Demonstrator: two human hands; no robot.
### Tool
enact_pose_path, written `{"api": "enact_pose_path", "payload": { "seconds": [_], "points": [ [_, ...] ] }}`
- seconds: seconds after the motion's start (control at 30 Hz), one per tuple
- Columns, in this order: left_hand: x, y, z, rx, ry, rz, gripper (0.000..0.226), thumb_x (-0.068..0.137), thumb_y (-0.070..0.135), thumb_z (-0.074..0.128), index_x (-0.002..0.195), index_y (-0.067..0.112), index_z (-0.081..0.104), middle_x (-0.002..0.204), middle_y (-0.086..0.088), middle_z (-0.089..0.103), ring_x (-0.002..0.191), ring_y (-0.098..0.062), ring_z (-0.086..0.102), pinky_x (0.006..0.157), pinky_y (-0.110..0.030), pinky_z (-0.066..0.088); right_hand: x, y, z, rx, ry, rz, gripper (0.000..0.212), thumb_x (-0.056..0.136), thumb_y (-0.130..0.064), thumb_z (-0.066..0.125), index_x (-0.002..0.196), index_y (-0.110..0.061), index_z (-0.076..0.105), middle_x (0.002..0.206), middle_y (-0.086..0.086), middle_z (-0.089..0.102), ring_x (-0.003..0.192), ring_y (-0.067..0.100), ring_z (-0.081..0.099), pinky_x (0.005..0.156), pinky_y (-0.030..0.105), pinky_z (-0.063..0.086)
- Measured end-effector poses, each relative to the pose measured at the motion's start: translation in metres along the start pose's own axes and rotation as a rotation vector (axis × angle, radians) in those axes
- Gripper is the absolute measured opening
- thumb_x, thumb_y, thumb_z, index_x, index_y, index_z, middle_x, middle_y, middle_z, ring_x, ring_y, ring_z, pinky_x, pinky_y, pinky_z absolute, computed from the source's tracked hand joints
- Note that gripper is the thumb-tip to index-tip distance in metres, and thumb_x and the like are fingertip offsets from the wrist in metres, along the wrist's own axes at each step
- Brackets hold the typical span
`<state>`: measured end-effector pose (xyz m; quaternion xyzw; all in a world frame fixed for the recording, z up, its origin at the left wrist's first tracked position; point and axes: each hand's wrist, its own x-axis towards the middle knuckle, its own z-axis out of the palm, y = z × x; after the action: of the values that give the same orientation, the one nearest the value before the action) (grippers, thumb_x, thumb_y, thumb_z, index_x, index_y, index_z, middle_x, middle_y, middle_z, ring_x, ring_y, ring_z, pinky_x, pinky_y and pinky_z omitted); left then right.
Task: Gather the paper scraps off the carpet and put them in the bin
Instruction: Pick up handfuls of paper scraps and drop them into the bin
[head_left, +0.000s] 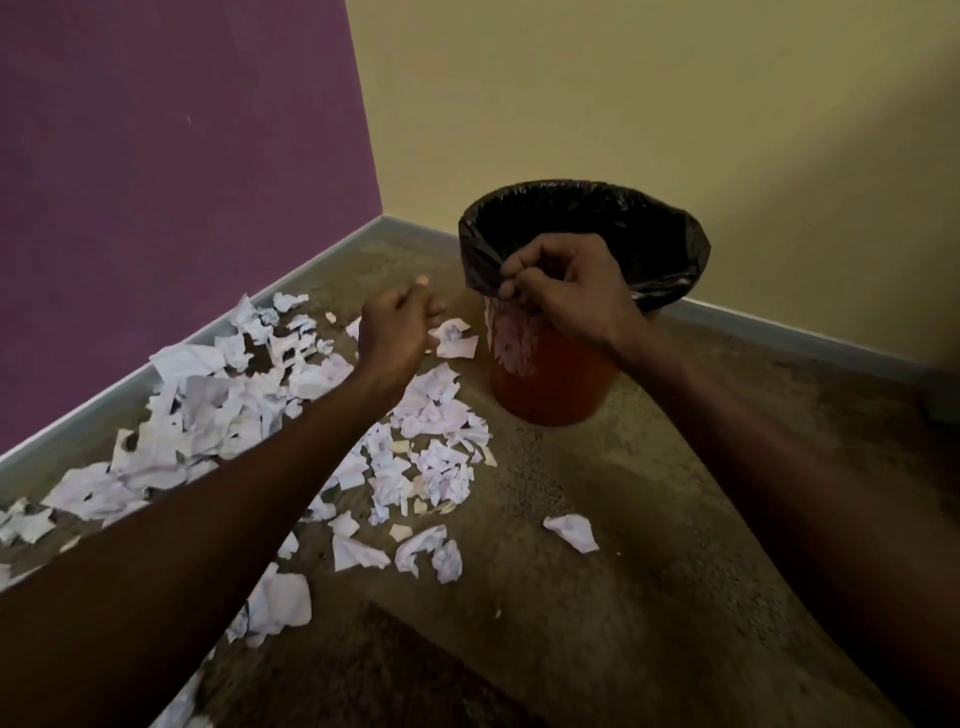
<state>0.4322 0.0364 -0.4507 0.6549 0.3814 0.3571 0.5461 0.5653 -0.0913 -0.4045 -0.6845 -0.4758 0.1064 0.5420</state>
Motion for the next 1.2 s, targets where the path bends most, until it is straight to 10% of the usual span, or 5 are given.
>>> {"api": "enact_pose_path", "payload": {
  "seconds": [0.33, 0.5, 0.77, 0.93, 1.2],
  "points": [
    [-0.083, -0.145, -0.035, 0.503, -0.121, 0.074, 0.047, 0.080, 0.052, 0.073, 0.112, 0.019, 0.061, 0.117, 0.003, 0.062, 0.116, -0.025, 0.057, 0.096, -0.034, 0.047, -0.106, 0.123, 0.042, -0.443, -0.310, 0.293, 0.020, 0.086, -0.017, 0.062, 0.066, -0.017, 0.061, 0.070, 0.003, 0.064, 0.068, 0.021, 0.062, 0.062, 0.030, 0.049],
    [-0.125, -0.197, -0.031, 1.039, -0.293, -0.133, 0.121, 0.051, 0.090, 0.062, 0.148, 0.052, 0.001, 0.161, -0.009, -0.020, 0.146, -0.040, -0.019, 0.109, -0.069, -0.004, -0.158, 0.168, 0.041, -0.850, -0.667, 0.481, 0.040, 0.090, -0.042, 0.059, 0.120, -0.015, 0.053, 0.123, 0.016, 0.046, 0.111, 0.034, 0.049, 0.092, 0.041, 0.046],
    [-0.144, -0.231, -0.048, 1.053, -0.229, 0.018, 0.048, 0.087, 0.037, 0.066, 0.128, 0.014, 0.058, 0.150, -0.022, 0.031, 0.136, -0.040, 0.034, 0.107, -0.054, 0.032, -0.181, 0.186, 0.057, -0.561, -0.586, 0.428, 0.017, 0.094, -0.028, 0.053, 0.089, -0.012, 0.054, 0.091, 0.006, 0.061, 0.085, 0.023, 0.058, 0.070, 0.029, 0.041],
    [-0.142, -0.241, -0.077, 0.988, -0.256, 0.131, 0.038, 0.081, -0.004, 0.066, 0.119, -0.007, 0.059, 0.123, -0.027, 0.053, 0.112, -0.043, 0.052, 0.091, -0.048, 0.046, -0.200, 0.166, 0.080, -0.382, -0.677, 0.225, 0.010, 0.091, -0.017, 0.050, 0.098, -0.014, 0.058, 0.091, -0.002, 0.062, 0.083, 0.015, 0.056, 0.070, 0.027, 0.039],
    [-0.149, -0.239, -0.089, 0.935, -0.243, 0.209, 0.036, 0.080, -0.002, 0.067, 0.115, -0.004, 0.059, 0.120, -0.024, 0.053, 0.107, -0.040, 0.051, 0.086, -0.045, 0.044, -0.220, 0.171, 0.093, -0.423, -0.761, 0.133, 0.014, 0.084, -0.023, 0.068, 0.098, -0.022, 0.073, 0.097, -0.001, 0.067, 0.092, 0.015, 0.060, 0.081, 0.029, 0.047]
  ]
}}
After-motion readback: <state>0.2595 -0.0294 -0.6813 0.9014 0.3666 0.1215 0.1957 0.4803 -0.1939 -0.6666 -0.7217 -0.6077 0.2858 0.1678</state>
